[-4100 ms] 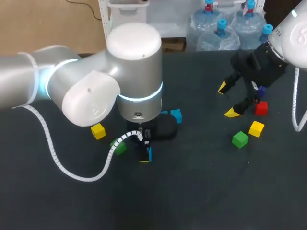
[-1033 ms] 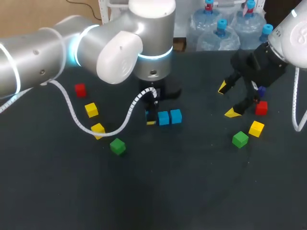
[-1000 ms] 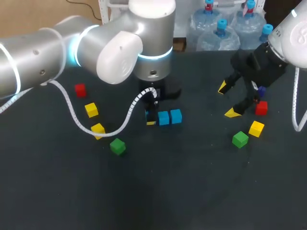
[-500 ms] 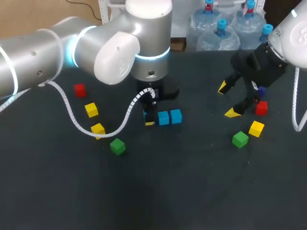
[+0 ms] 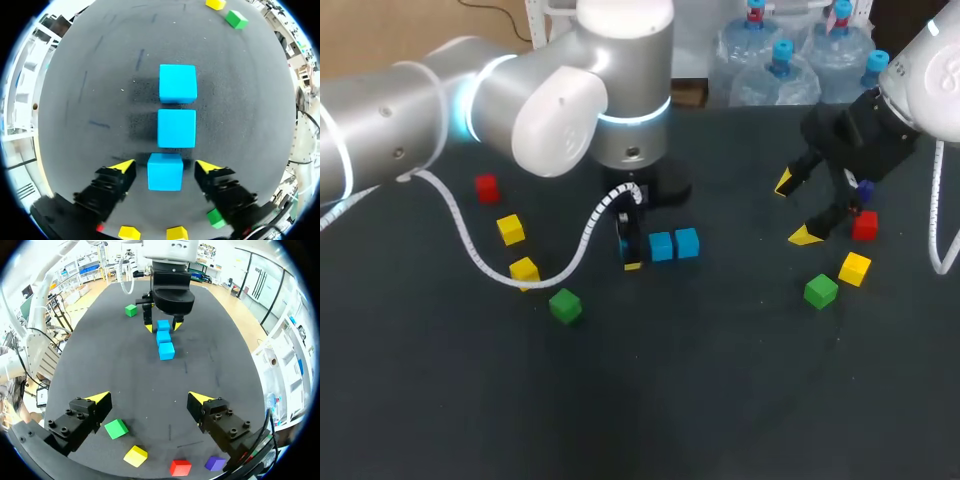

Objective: Place the blue cubes, place green cubes on the blue cubes, place the yellow cubes on the green cubes, then place the red cubes on the yellow cubes, and place purple cube on the red cubes.

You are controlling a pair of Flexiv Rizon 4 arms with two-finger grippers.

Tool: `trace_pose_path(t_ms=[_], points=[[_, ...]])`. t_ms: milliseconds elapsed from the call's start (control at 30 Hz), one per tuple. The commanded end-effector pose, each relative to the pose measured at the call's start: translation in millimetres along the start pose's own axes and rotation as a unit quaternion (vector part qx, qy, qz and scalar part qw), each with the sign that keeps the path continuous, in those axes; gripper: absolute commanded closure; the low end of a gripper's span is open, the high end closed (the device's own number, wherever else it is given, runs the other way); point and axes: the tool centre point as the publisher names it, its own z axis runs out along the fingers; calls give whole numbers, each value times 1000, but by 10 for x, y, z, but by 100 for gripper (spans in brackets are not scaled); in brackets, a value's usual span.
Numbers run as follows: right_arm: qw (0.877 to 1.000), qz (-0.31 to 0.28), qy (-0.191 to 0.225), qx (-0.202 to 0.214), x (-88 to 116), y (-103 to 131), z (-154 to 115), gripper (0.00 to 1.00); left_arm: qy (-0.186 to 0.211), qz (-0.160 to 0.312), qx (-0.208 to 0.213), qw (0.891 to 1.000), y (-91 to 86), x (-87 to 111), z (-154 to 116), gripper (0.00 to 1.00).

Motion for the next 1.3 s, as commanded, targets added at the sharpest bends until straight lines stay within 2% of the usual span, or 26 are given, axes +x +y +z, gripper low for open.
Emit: trace_pose_path(t_ms=[33, 300, 400, 533, 700, 1000, 1133, 1200, 1300], points=[[1000, 0, 0, 1, 0, 5, 2, 0, -7, -4, -3, 1000, -19, 56, -24, 0], [1000, 0, 0, 1, 0, 5, 2, 0, -26, -34, -24, 999, -42, 259, -216, 0], [1000, 0, 0, 1, 0, 5, 2, 0, -51, -38, -40, 997, -122, 324, -378, 0], [1000, 0, 0, 1, 0, 5, 2, 0, -88, -3, -65, 994, -406, 311, -633, 0], [1000, 0, 0, 1, 0, 5, 2, 0, -97, 36, -76, 992, -810, 236, -746, 0], [1000, 0, 0, 1, 0, 5, 2, 0, -97, 36, -76, 992, -810, 236, -746, 0], [996, -37, 58, -55, 13, 146, -16, 0, -97, 36, -76, 992, -810, 236, -746, 0], [992, -56, 75, -88, 106, 290, -57, 0, -97, 36, -76, 992, -810, 236, -746, 0], [987, -85, 91, -102, 287, 503, -149, 0, -97, 36, -76, 992, -810, 236, -746, 0]])
